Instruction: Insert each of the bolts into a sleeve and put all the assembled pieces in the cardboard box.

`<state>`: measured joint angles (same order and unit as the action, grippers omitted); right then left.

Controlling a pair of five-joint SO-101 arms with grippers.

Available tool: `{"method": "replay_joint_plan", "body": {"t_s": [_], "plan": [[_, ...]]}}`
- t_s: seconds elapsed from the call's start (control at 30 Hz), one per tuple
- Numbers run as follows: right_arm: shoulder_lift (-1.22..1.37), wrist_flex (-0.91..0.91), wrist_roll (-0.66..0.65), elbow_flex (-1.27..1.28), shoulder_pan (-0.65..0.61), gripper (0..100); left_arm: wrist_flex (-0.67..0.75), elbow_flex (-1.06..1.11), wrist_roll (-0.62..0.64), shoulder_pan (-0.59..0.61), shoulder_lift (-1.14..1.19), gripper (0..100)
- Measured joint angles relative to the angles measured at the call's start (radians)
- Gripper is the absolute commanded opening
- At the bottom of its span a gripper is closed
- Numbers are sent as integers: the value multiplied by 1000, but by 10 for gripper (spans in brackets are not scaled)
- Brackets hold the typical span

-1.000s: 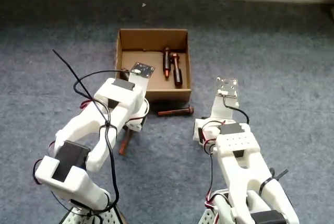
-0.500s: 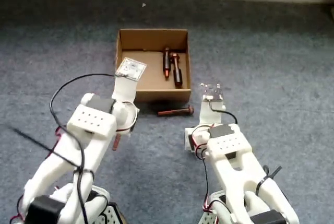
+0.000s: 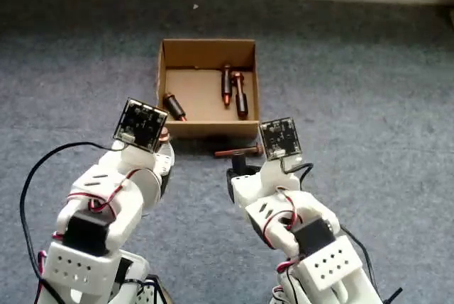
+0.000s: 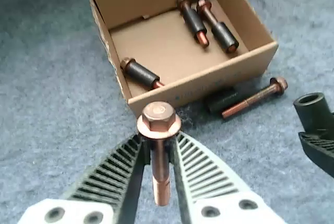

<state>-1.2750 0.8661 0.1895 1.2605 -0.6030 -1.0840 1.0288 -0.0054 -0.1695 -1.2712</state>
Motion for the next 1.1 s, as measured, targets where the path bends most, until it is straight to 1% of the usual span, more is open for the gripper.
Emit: {"method": "replay_joint_plan", "body": {"t_s": [0.17, 0.33, 0.43, 0.53, 0.7, 0.77, 0.93, 1.1], "plan": [[-144, -101, -69, 66, -57, 5, 51, 0, 0, 0, -181, 5], [-242, -273, -143, 196, -127, 5, 137, 0, 8, 0, -338, 5], [-310, -382, -183, 299, -173, 5, 196, 0, 75, 0, -407, 5], [-393, -454, -210, 385, -198, 5, 233, 0, 126, 0, -451, 5], [-525, -483, -219, 416, -201, 5, 242, 0, 210, -3, -457, 5], [-529, -485, -219, 416, -201, 5, 242, 0, 227, -40, -465, 5], [-531, -485, -219, 416, -201, 5, 242, 28, 232, -184, -459, 6], [-531, -488, -219, 416, -201, 5, 242, 38, 233, -238, -460, 6]]}}
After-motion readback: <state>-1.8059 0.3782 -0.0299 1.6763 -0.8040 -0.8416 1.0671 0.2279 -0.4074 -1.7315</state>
